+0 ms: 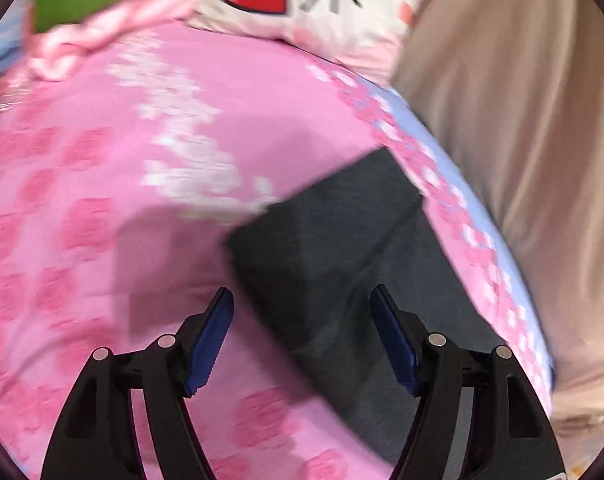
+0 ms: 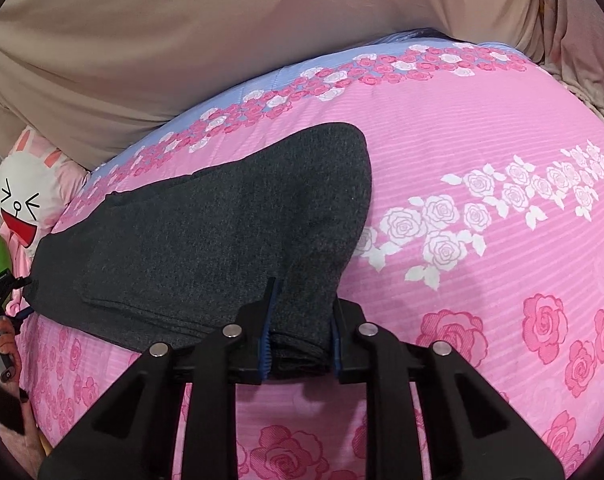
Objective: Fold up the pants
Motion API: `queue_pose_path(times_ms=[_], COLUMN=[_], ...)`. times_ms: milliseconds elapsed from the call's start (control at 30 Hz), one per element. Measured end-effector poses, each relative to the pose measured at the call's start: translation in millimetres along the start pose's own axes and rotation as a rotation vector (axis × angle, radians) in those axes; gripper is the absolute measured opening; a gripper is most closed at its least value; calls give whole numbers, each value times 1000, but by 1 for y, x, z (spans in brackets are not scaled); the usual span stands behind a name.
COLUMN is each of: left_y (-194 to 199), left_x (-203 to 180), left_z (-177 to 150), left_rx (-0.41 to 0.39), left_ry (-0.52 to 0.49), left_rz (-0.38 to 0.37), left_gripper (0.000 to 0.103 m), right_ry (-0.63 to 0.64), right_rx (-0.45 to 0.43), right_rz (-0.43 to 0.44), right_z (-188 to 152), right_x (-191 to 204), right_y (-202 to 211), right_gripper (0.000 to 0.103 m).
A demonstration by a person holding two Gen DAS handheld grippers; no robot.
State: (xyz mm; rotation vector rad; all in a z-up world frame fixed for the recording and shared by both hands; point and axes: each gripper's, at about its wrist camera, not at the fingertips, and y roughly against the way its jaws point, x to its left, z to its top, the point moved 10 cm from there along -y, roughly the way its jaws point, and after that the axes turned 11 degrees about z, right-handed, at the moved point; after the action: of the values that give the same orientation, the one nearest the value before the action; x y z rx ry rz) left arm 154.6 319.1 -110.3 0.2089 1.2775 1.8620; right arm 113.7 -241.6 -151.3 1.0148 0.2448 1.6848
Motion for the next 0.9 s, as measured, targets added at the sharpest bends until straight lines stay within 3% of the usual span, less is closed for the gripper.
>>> queue_pose_path(times_ms=[67,100,133,267,533,600,667,733,767,900], left_y=[-1,-1,3,29,49,49,44,39,35,25], left_x=[-3,-6,-11,-17,-35,-40,-45,-45,-44,-39], left_z=[2,3,3,-1,-36,-53,-73,-82,-84,-79], left_rx=[-41,-46,-38,-55,52,67,56,3,4,36], left_ry=[-34,-50,-53,-45,-63,-110,-172,-210,-210,-141], left_rz=[82,94,66,-1,-136,-135,-83,-4,8,-15], left_gripper=[38,18,13,11,11,11,11,12,12,13], right_ry=[10,9,16,31,14,-18,-51,-54,-24,93], right_rx=[-15,-30,-37,-40,-52,-60,-52,-1,-28,-152], right_rz=[6,13,5,-20,-100,-125,-113,-164,-214,-260], right_z=[4,8,11,20,6,-1,-11,-24,-22,-2], right_x=[3,3,2,-13,-57,-77,-89,-98,-94,-59], right_y=[6,14,19,44,77,90,90,83,88,112], right_gripper=[16,16,15,14,14,14,21,28,36,39])
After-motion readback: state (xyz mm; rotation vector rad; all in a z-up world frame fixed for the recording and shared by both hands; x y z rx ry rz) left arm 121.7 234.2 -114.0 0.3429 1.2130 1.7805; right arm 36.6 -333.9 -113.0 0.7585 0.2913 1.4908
